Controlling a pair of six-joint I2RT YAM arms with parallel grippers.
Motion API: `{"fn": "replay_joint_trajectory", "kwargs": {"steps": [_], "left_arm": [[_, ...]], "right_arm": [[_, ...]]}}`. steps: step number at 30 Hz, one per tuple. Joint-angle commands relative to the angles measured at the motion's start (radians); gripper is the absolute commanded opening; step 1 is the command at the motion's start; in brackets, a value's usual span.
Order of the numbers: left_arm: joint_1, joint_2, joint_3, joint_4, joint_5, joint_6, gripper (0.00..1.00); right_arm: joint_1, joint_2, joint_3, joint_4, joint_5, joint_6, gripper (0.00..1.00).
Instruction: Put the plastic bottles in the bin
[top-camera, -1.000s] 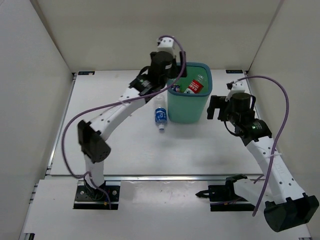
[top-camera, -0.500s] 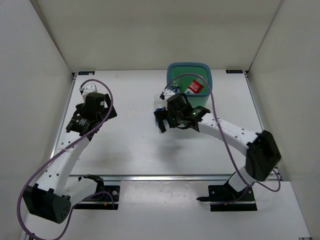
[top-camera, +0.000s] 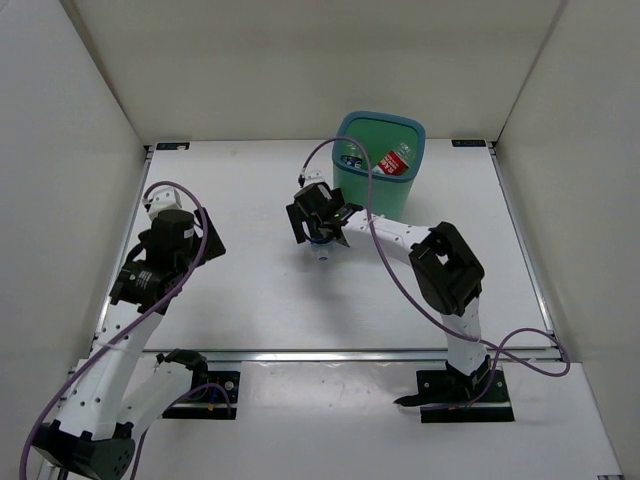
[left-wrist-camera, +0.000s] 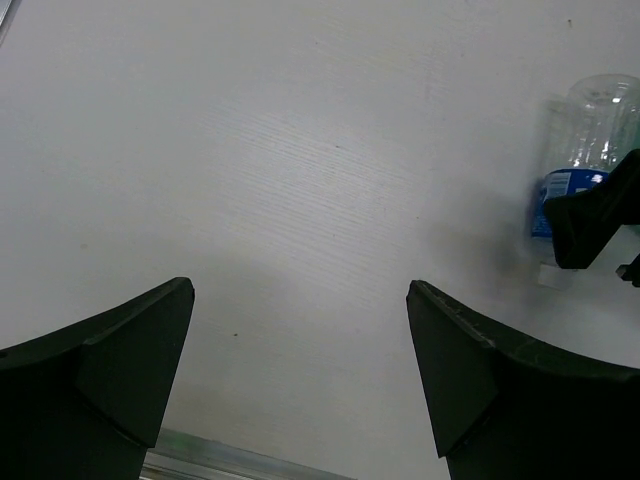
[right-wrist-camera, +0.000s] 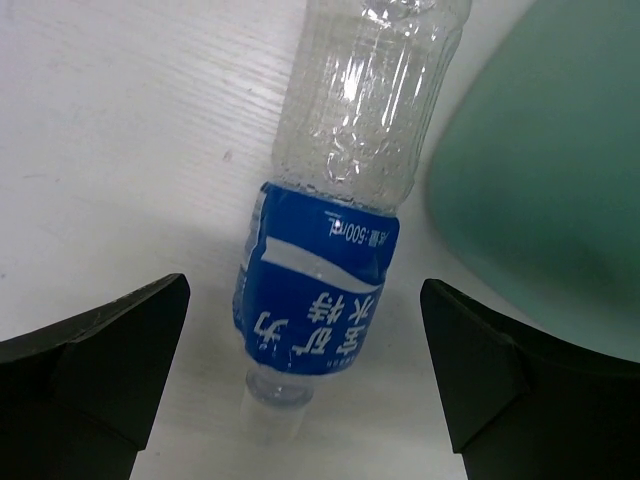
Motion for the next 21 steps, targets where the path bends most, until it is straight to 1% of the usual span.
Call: {"fn": "replay_joint_trajectory", "kwargs": {"steps": [1, 3, 8, 10, 13, 15, 16, 17, 18, 19, 20, 21], "left_arm": [[0.005, -0.007, 0.03, -0.043, -0.028, 0.008, 0.98], [0.004, 0.003, 0.04, -0.036, -0.017, 0.005, 0.98], [0.001, 0.018, 0.057, -0.036, -0.008, 0.011, 0.99], [0.007, 0.013, 0.056, -0.036, -0.003, 0.011, 0.98], [0.007, 0.01, 0.054, -0.034, -0.006, 0.005, 0.99], [0.017, 0.001, 0.056, -0.03, -0.012, 0.006, 0.99], [0.011, 0.001, 0.051, -0.022, -0.017, 0.012, 0.99], [0.016, 0.001, 0.059, -0.017, -0.02, 0.009, 0.99], [0.017, 0.006, 0.059, -0.016, -0.024, 0.011, 0.98], [0.019, 0.009, 0.063, -0.005, -0.014, 0.022, 0.99], [0.027, 0.022, 0.068, 0.001, -0.018, 0.019, 0.98], [0.014, 0.032, 0.065, 0.015, -0.017, 0.019, 0.99]], "right_arm": [[-0.005, 0.023, 0.026, 0.103, 0.078, 0.035, 0.97], [-0.002, 0.054, 0.01, 0.128, 0.073, 0.034, 0.92], [-0.011, 0.114, 0.039, 0.122, 0.056, 0.06, 0.83], [-0.014, 0.117, 0.047, 0.119, 0.056, 0.06, 0.77], [-0.009, 0.085, 0.036, 0.134, 0.026, 0.046, 0.59], [0.006, 0.045, 0.036, 0.123, -0.013, 0.005, 0.42], [0.013, 0.008, 0.044, 0.116, -0.055, -0.014, 0.38], [0.023, -0.035, 0.048, 0.114, -0.109, -0.029, 0.37], [0.026, -0.064, 0.052, 0.112, -0.202, -0.056, 0.36], [0.024, -0.127, 0.039, 0.123, -0.258, -0.083, 0.36], [0.026, -0.189, 0.033, 0.129, -0.363, -0.106, 0.38], [0.023, -0.23, 0.01, 0.173, -0.435, -0.118, 0.39]]}}
